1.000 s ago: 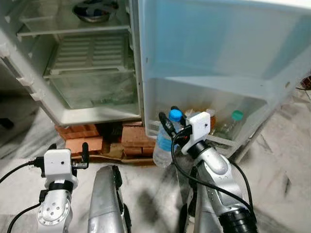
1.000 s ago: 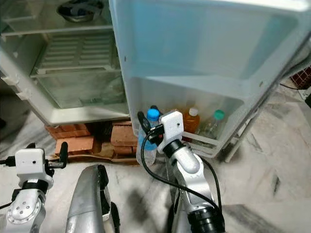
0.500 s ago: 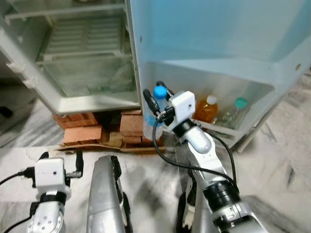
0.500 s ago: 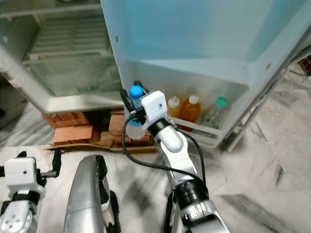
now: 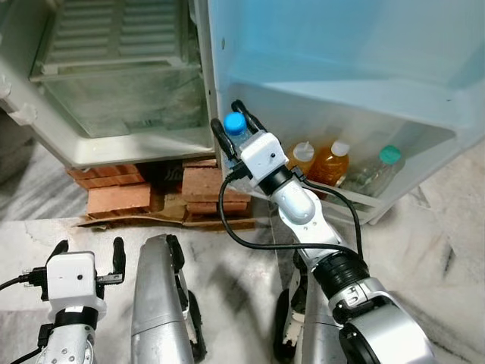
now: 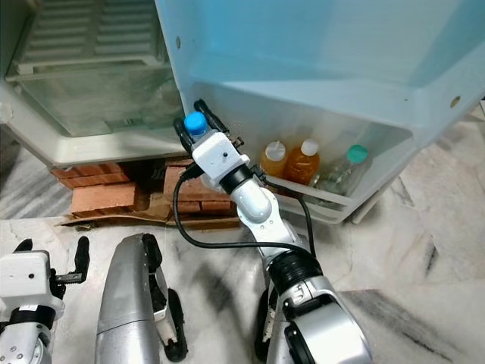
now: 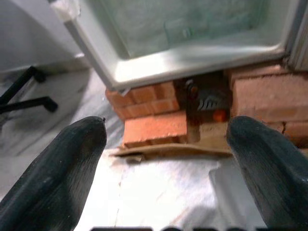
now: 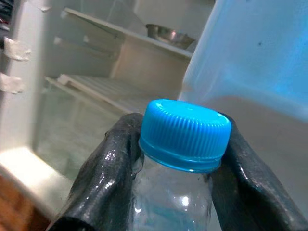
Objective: Restocking fridge
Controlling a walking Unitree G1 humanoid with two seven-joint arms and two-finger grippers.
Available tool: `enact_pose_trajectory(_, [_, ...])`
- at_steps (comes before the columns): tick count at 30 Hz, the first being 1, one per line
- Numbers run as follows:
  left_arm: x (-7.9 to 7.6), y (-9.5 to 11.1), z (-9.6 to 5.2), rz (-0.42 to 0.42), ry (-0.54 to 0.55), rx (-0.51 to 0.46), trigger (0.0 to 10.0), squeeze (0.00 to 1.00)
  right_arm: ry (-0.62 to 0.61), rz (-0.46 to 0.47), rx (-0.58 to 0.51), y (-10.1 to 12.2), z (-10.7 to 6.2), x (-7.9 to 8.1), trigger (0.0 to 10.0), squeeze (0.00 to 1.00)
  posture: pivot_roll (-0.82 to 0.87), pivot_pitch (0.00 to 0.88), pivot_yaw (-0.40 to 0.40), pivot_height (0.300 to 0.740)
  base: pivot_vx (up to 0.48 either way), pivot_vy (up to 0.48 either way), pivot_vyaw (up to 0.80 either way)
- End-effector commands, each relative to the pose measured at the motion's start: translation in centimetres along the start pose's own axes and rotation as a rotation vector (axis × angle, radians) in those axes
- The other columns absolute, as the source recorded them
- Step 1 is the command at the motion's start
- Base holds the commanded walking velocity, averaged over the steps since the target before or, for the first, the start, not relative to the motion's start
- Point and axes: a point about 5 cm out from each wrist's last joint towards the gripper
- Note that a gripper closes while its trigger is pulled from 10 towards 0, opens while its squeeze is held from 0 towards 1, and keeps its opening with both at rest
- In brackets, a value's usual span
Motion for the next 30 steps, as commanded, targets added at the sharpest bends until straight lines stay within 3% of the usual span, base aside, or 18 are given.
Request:
enact_pose_trajectory(1, [0.6, 0.1, -0.5, 0.026, 0.029, 0.008, 10.0, 0.0, -0.033, -0.054, -0.062, 0.5, 0.2, -0.8, 10.0, 0.0, 0.18, 0.324, 0.024, 0.495, 0.0, 0.0, 0.0])
enact_pose_trajectory(8, [0.6, 0.2, -0.6, 0.026, 0.027, 0.012, 10.0, 0.0, -0.104, -0.106, -0.19, 2.6, 1.2, -2.3, 10.0, 0.0, 0.18, 0.323, 0.023, 0.495, 0.0, 0.0, 0.0])
enact_pose_trajectory(14, [0.4, 0.4, -0.4, 0.028, 0.024, 0.013, 10.0, 0.0, -0.102, -0.172, -0.154, 1.3, 0.2, -1.8, 10.0, 0.0, 0.2, 0.322, 0.03, 0.495, 0.0, 0.0, 0.0])
enact_pose_trajectory(18, [0.6, 0.3, -0.5, 0.033, 0.029, 0.015, 10.0, 0.0, -0.121, -0.151, -0.177, 1.9, 0.3, -2.1, 10.0, 0.0, 0.19, 0.32, 0.029, 0.495, 0.0, 0.0, 0.0])
enact_pose_trajectory(21, [0.6, 0.2, -0.4, 0.032, 0.026, 0.019, 10.0, 0.0, -0.101, -0.151, -0.163, 1.5, -0.1, -1.3, 10.0, 0.0, 0.19, 0.317, 0.028, 0.495, 0.0, 0.0, 0.0])
enact_pose_trajectory(22, [0.5, 0.2, -0.2, 0.034, 0.016, 0.019, 10.0, 0.0, -0.051, -0.14, -0.123, 0.5, -1.2, 0.2, 10.0, 0.0, 0.19, 0.313, 0.026, 0.495, 0.0, 0.0, 0.0])
enact_pose_trajectory(26, [0.4, 0.3, -0.2, 0.033, 0.017, 0.019, 10.0, 0.0, 0.027, -0.075, 0.001, -1.3, -3.4, 2.9, 10.0, 0.0, 0.19, 0.314, 0.03, 0.495, 0.0, 0.0, 0.0])
enact_pose_trajectory(30, [0.5, 0.3, -0.4, 0.04, 0.021, 0.017, 10.0, 0.0, 0.047, -0.071, 0.031, -1.6, -4.4, 3.8, 10.0, 0.0, 0.2, 0.316, 0.033, 0.495, 0.0, 0.0, 0.0])
Point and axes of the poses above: a point about 5 cm out from each wrist's last joint towards the gripper, its own z axis pointing out of the wrist towards the gripper, its own y axis along the axis of the wrist's last joint, x = y × z, and after that the axes turned 15 degrees about -z, right-handed
